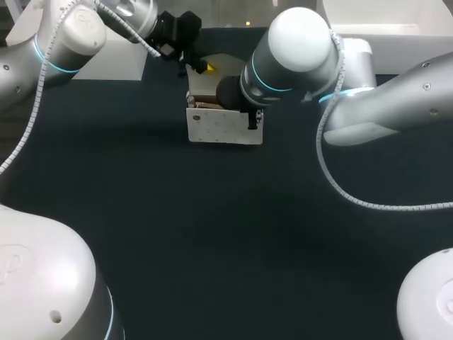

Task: Pick up the bag, open it, inspect its contents, close it, and place it on the opposite side

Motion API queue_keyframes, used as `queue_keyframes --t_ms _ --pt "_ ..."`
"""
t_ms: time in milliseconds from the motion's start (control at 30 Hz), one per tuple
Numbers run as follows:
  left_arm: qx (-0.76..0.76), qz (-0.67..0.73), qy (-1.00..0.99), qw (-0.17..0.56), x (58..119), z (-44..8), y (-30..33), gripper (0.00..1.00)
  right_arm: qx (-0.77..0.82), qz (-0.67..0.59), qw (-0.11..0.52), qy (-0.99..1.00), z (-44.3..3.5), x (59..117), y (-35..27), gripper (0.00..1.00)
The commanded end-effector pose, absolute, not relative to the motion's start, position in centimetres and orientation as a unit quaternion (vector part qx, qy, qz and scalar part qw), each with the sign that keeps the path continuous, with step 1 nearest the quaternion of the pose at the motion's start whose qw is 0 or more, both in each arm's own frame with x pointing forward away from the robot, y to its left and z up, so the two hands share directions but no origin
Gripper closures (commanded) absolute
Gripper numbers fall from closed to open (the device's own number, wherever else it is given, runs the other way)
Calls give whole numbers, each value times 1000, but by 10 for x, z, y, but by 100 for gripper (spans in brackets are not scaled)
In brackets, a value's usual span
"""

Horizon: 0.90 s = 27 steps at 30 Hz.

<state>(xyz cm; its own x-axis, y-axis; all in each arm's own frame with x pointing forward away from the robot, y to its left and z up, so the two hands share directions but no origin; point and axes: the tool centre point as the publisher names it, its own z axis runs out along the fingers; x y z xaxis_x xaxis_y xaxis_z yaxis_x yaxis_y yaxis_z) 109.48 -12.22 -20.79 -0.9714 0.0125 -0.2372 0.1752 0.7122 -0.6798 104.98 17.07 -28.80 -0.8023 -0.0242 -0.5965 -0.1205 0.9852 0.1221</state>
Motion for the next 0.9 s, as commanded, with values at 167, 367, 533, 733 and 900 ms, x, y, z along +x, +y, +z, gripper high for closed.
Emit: queue_keyframes --t_ms 167,367,533,733,900 --pt "62 -383 915 107 1090 -203 -120 100 -36 73 315 946 -286 1063 172 100" --pt "60 -397 910 100 1089 -203 -119 100 -39 63 295 953 -295 1067 172 100" --pt "60 -403 910 80 1090 -208 -121 100 -40 65 276 958 -307 1062 173 100" --pt "63 -404 911 61 1092 -212 -123 100 -37 62 260 963 -320 1058 171 100" --pt "64 -401 912 57 1092 -211 -124 100 -30 60 250 966 -328 1057 168 65"
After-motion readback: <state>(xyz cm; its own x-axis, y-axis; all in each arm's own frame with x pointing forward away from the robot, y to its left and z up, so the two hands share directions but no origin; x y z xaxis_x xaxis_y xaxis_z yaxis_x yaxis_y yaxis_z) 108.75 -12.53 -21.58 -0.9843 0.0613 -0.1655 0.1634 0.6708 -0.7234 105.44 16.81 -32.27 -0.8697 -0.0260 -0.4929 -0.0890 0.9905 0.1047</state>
